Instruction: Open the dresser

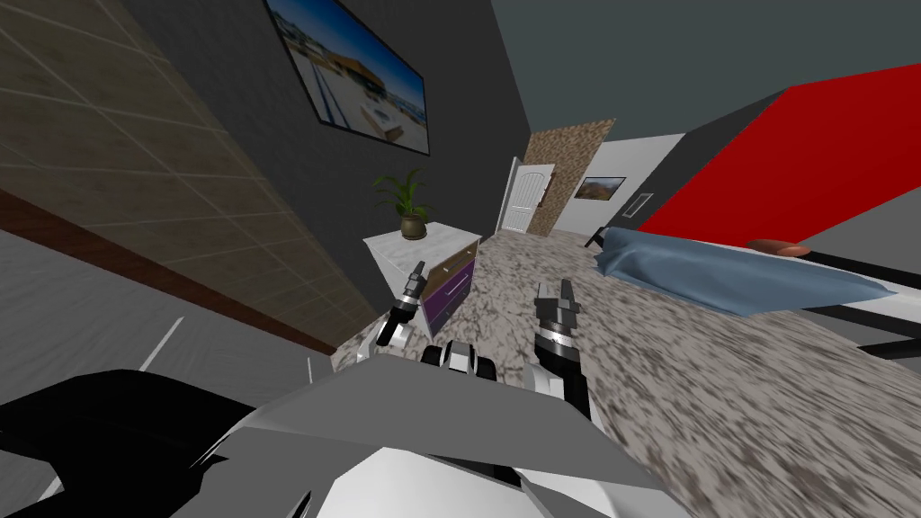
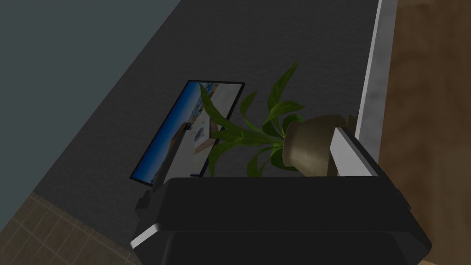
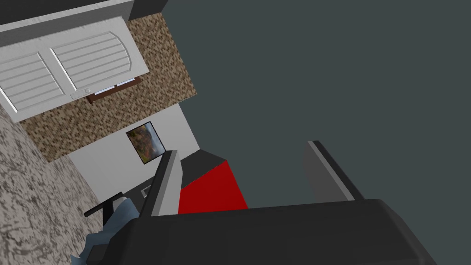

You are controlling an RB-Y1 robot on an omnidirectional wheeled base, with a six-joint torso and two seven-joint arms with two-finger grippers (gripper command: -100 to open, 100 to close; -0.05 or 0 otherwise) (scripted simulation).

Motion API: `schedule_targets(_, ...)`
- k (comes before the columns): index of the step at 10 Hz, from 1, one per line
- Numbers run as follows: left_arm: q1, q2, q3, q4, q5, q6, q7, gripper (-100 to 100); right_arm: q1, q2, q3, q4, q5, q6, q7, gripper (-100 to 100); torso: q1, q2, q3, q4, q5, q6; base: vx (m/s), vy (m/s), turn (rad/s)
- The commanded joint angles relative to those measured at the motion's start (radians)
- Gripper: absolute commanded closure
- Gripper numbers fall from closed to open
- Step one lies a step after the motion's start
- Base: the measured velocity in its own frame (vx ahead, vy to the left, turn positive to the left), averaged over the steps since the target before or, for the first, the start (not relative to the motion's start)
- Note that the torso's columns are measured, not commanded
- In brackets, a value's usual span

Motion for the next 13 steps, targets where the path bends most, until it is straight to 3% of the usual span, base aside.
schedule_targets(1,-0.022,0.006,-0.008,0.045,-0.009,0.018,-0.006,-100,0.0,0.0,0.0,0.0,0.0,0.0,0.0,0,0.001,-0.003,-0.001,-0.001,0.0,0.0,0.027,0.012,-0.048)
schedule_targets(11,-0.109,0.061,-0.062,0.248,-0.058,0.077,-0.044,-100,0.0,0.0,0.0,0.0,0.0,0.0,0.0,0,-0.002,0.006,0.003,0.002,-0.001,-0.001,0.046,0.017,-0.063)
schedule_targets(13,-0.144,0.077,-0.083,0.328,-0.077,0.1,-0.058,-100,0.0,0.0,0.0,0.0,0.0,0.0,0.0,0,-0.002,0.004,0.003,0.002,-0.001,0.0,0.035,0.007,-0.118)
